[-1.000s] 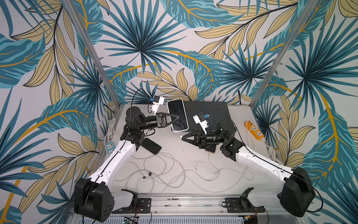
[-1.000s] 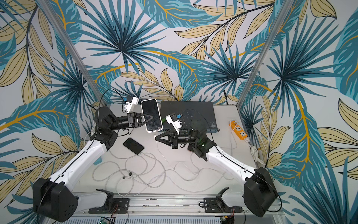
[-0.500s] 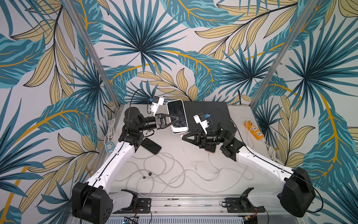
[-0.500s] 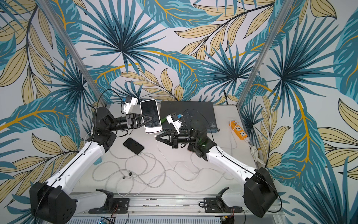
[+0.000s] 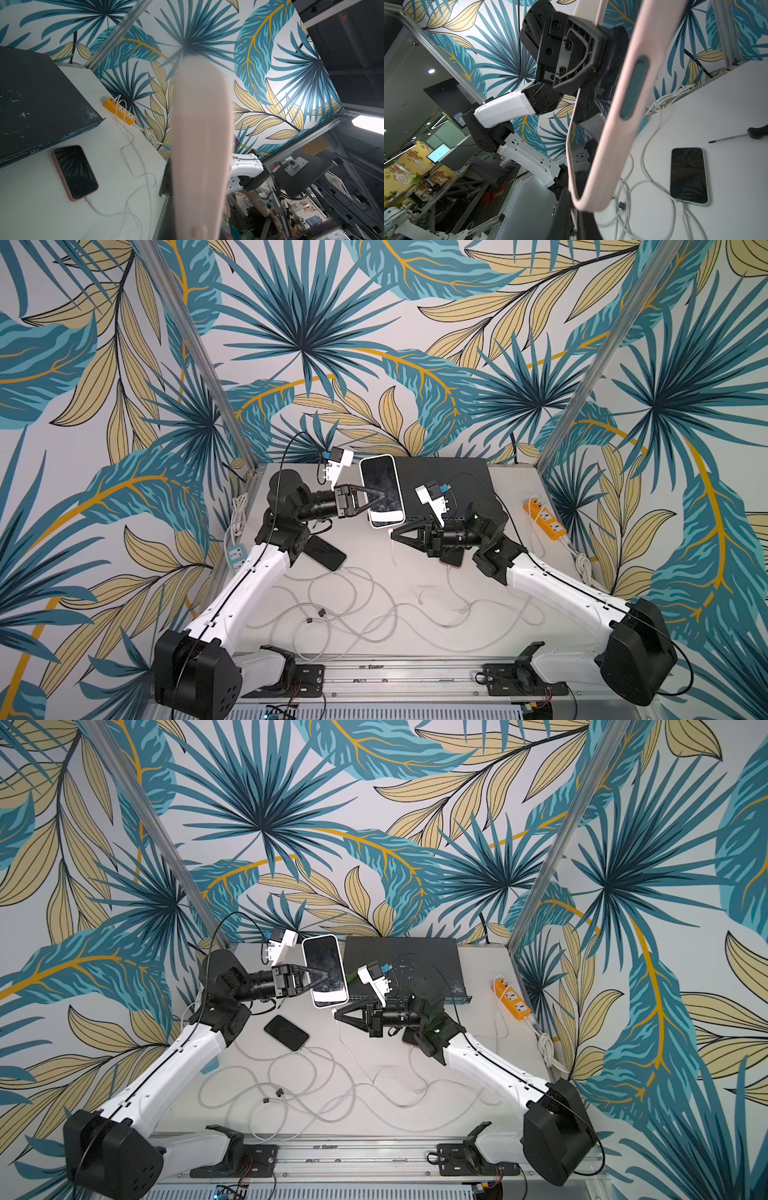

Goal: Plug the charging cable into the phone
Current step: Insert the charging cable into the phone.

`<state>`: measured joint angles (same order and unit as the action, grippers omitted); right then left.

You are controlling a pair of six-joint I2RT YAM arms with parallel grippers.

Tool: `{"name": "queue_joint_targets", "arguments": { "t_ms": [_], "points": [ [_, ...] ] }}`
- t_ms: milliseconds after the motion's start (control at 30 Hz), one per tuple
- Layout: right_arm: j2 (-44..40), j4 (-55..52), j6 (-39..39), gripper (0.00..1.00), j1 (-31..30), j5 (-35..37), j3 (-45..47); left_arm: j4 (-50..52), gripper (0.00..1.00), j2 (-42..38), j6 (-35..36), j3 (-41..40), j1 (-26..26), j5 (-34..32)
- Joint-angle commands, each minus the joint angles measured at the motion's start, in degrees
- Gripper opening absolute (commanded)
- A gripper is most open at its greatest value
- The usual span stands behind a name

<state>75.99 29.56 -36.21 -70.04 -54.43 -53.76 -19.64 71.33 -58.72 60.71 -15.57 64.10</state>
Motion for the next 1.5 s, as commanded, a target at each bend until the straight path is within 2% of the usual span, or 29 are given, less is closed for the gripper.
{"name": "queue_joint_targets", "arguments": {
  "t_ms": [0, 500, 867, 1467],
  "points": [
    [0.7, 2.3, -0.3, 0.00, 0.6, 1.7, 0.1, -2.8, 0.00, -1.7, 1.0, 0.5, -1.0, 0.2],
    [1.4, 9.5, -5.6, 0.00, 2.1, 2.3, 1.6, -3.1, 0.00, -3.4, 2.4, -3.3, -1.6, 1.3],
    [3.0, 13.9, -9.1, 0.00, 2.9, 1.8, 0.2, 2.2, 0.00, -4.5, 7.0, -3.7, -3.0, 2.7],
    [5.3, 20.1, -13.0, 0.00, 4.1, 3.6, -1.6, 1.8, 0.00, -4.9, 7.7, -6.5, -4.4, 1.9]
  ]
}}
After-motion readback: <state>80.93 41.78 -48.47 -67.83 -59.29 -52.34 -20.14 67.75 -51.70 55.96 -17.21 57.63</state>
